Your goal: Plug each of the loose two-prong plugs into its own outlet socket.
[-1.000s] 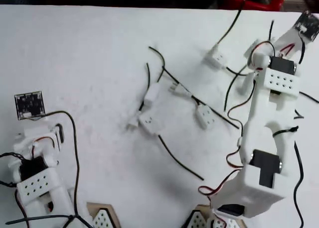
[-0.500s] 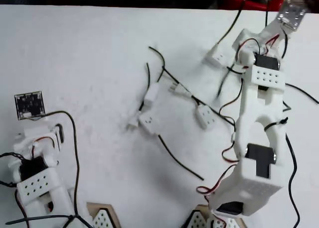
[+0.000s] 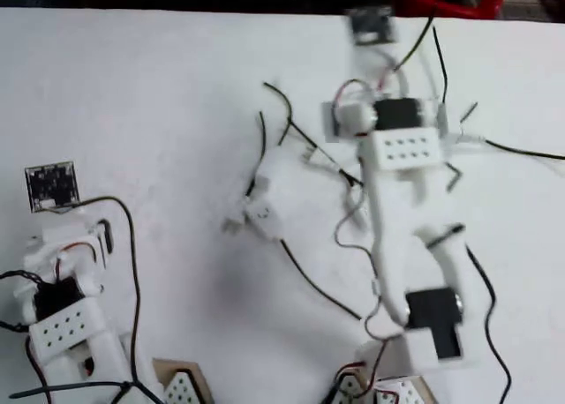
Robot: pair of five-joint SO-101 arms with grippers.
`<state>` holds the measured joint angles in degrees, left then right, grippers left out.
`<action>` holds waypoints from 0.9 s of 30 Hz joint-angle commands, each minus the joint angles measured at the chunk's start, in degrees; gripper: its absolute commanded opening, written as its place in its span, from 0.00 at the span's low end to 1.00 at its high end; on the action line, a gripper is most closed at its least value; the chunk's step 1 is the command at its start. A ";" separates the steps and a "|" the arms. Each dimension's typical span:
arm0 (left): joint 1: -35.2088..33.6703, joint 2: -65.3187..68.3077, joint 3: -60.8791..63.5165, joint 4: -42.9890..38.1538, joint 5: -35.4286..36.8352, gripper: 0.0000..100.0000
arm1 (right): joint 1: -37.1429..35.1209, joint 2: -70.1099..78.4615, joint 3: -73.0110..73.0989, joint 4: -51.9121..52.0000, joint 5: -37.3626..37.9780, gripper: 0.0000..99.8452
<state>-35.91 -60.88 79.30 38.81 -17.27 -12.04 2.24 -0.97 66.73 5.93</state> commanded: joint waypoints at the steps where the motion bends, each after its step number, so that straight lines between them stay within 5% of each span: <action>1: -0.31 -1.54 -0.35 -1.49 0.18 0.23 | -2.77 5.76 -1.23 -2.24 4.04 0.30; 8: -0.31 -1.54 -0.35 -1.49 0.18 0.23 | -2.51 20.88 -10.46 -2.51 9.85 0.30; 22: -0.31 -1.63 0.18 -1.58 0.18 0.23 | -1.80 41.36 -28.22 6.02 9.93 0.30; 27: -0.31 -1.63 0.18 -1.58 0.18 0.23 | -1.63 44.97 -32.26 8.04 9.93 0.11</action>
<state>-35.91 -60.88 79.82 38.46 -17.27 -14.59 46.46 -30.59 73.85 15.52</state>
